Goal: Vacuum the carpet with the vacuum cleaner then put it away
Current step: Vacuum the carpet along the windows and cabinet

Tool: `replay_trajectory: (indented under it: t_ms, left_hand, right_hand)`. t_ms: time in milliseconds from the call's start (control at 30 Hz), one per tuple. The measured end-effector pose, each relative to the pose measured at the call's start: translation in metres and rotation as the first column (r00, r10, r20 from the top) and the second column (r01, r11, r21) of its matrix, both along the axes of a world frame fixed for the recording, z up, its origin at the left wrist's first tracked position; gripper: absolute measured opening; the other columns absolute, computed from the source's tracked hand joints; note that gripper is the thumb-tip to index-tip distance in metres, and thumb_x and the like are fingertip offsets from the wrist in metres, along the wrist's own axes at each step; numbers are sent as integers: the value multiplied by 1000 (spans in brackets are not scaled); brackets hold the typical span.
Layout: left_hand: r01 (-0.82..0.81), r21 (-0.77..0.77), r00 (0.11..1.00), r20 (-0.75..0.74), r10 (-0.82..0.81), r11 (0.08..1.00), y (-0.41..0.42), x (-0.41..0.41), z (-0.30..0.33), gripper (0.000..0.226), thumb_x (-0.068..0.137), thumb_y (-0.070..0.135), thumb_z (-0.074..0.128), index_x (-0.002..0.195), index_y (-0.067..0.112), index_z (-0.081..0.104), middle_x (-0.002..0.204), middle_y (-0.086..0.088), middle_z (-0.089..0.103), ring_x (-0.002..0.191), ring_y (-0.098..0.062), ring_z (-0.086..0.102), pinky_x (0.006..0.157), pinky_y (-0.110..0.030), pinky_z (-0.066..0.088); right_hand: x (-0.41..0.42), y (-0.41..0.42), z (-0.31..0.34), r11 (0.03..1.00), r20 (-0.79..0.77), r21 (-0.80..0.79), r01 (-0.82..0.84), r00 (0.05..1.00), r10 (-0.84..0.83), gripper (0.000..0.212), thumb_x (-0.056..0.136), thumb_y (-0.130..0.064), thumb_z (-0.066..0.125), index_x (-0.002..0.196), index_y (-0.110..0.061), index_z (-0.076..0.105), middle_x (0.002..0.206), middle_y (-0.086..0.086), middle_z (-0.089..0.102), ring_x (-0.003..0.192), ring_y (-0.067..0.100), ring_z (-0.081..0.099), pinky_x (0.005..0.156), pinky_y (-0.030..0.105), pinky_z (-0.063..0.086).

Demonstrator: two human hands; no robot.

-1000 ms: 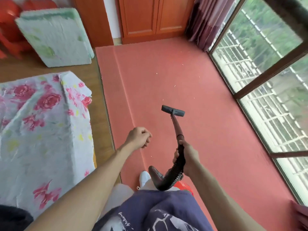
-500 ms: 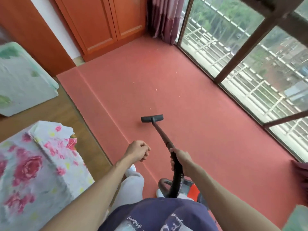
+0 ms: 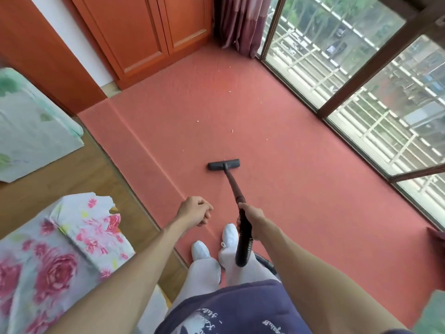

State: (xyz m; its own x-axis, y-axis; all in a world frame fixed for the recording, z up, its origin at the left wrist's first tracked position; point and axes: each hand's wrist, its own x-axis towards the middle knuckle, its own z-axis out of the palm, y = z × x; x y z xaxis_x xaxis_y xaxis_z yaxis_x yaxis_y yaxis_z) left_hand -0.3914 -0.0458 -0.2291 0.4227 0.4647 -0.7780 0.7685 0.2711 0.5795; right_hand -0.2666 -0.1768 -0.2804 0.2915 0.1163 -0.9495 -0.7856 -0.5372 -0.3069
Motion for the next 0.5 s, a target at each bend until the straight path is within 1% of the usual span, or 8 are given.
replay_trajectory:
  t_ms: [133, 267, 367, 433, 500]
  left_hand:
    - [-2, -6, 1000, 1, 2, 1000, 14, 24, 0, 21, 88, 6, 47, 83, 6, 67, 65, -6, 62, 55, -20, 55, 53, -26, 48]
    - [-15, 6, 1000, -12, 15, 1000, 31, 51, 0, 21, 89, 5, 46, 83, 5, 66, 67, -8, 62, 56, -21, 55, 53, -26, 46]
    - [-36, 44, 999, -26, 37, 998, 45, 77, -2, 21, 88, 4, 47, 81, 4, 66, 65, -7, 62, 55, -21, 55, 52, -26, 47]
    - [-32, 57, 999, -11, 33, 998, 52, 97, -3, 20, 89, 3, 48, 83, 1, 67, 64, -8, 61, 55, -22, 54, 50, -25, 46]
    - [-40, 63, 999, 3, 40, 997, 57, 114, -8, 19, 89, 1, 49, 83, -1, 67, 63, -9, 61, 52, -21, 53, 46, -23, 43]
  right_hand:
    - [37, 24, -1, 1000, 47, -11, -23, 999, 23, 18, 93, -20, 60, 85, -7, 49, 54, 10, 45, 37, 19, 43, 40, 22, 40]
    - [80, 55, -9, 1000, 88, -5, -21, 996, 21, 18, 92, -18, 60, 85, -6, 48, 51, 10, 47, 39, 20, 45, 45, 26, 42]
    - [108, 79, -18, 1000, 91, 15, -7, 996, 5, 17, 92, -18, 60, 89, -5, 48, 55, 11, 47, 40, 20, 46, 46, 27, 42]
    - [126, 86, -24, 1000, 90, 30, 2, 996, -5, 17, 90, -18, 61, 92, -5, 49, 57, 11, 48, 39, 19, 47, 44, 26, 42]
    - [140, 81, -25, 999, 102, 6, 40, 994, -40, 17, 88, -18, 62, 92, -5, 52, 57, 11, 49, 39, 20, 47, 44, 25, 42]
